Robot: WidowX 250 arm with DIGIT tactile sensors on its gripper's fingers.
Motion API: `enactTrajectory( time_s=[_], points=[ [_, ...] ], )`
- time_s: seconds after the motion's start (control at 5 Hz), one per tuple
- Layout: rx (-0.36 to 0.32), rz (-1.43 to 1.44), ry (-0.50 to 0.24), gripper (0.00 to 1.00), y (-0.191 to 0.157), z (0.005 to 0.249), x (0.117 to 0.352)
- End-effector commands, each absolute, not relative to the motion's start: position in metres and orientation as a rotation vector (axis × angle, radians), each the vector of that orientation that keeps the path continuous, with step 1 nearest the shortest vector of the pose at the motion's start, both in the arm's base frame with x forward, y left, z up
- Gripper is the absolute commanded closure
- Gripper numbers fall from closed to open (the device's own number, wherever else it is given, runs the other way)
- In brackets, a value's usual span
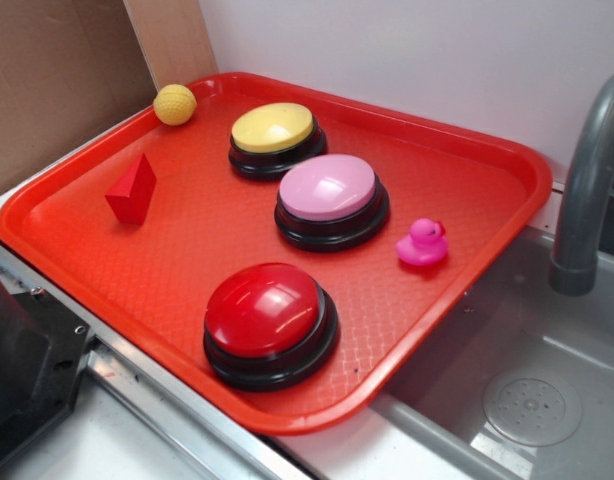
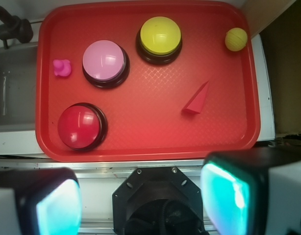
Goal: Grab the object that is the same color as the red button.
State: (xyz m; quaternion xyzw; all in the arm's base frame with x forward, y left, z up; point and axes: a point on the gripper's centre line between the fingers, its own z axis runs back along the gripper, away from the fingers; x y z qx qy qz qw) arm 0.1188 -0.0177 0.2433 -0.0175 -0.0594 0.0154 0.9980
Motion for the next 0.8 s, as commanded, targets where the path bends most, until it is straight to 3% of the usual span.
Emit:
enactTrajectory(
  time_s=[0.0,0.2,0.4,0.6],
  points=[
    [-0.035,0.031,-0.119,0.0,-0.018,0.243,0.119],
    [0.001,0.089,-0.095,0.0,0.004,0.245,0.158],
    [-0.022,0.208,-0.054,0.0,0.049,0.228,0.178],
    [-0.016,0.313,0.0,0.0,0.082,0.205,0.176]
  ],
)
